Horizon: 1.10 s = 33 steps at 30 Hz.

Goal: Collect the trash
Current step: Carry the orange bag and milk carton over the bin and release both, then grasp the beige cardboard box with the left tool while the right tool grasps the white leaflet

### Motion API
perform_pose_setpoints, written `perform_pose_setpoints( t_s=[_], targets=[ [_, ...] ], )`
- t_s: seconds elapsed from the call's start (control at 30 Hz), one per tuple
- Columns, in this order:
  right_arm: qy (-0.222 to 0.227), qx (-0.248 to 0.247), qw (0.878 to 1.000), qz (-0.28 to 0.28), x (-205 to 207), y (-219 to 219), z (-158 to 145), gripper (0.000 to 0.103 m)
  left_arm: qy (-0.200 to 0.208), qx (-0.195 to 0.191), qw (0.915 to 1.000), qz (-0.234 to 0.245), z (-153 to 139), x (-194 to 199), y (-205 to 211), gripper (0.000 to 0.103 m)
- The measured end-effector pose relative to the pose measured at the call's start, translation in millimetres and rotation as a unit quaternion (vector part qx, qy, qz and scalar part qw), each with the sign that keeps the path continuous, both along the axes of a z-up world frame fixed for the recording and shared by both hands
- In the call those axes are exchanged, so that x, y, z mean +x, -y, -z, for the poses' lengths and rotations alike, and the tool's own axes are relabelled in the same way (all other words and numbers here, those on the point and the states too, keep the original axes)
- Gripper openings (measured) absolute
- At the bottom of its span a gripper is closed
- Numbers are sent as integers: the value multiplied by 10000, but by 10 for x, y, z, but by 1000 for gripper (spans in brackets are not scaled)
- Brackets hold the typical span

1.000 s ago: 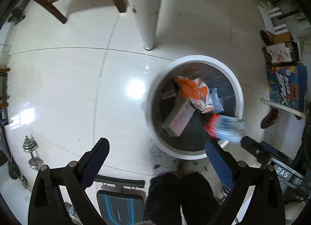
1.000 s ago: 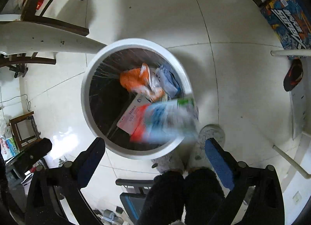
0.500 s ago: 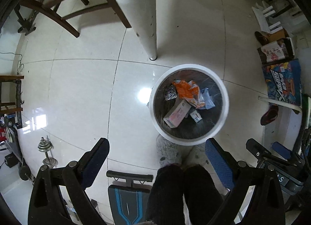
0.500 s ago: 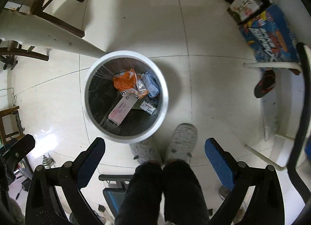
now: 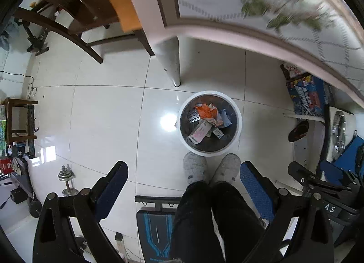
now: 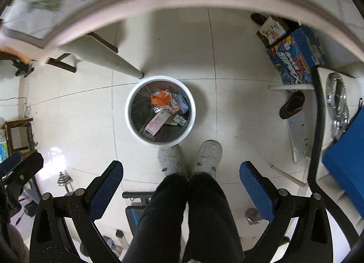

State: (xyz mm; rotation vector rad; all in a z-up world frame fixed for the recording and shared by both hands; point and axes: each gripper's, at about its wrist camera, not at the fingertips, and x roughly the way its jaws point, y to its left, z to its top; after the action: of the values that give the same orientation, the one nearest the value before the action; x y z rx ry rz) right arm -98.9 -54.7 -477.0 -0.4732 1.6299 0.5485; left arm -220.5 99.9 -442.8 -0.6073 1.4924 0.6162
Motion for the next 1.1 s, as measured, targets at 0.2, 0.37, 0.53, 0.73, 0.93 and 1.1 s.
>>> perform_pose_setpoints(
  t_s=[0.2, 0.37, 0.53, 0.73, 0.93, 1.1],
  targets=[
    [-40, 239, 9997, 83, -55, 29, -822, 103, 49, 285, 9995, 106, -647, -32, 12, 101],
    [34, 668, 9969, 404, 112, 28, -1562, 103, 459, 587, 9970, 204, -1214, 176, -39, 101],
    [385, 998, 9902, 902, 710, 18, -2130, 103, 788, 907, 9923, 288, -1615, 759, -170, 101],
    [814, 1140, 9785, 1512, 1896, 85, -2516, 103, 977, 1229, 9862, 517, -1879, 1795, -372, 101],
    [887, 1175, 9606, 2359, 3459, 256, -2450, 103, 1016, 1266, 9853, 529, -1909, 3128, -578, 101],
    [935, 653, 9634, 2426, 5008, 265, -2174, 103, 1037, 915, 9890, 526, -1835, 4435, -749, 101]
  ],
)
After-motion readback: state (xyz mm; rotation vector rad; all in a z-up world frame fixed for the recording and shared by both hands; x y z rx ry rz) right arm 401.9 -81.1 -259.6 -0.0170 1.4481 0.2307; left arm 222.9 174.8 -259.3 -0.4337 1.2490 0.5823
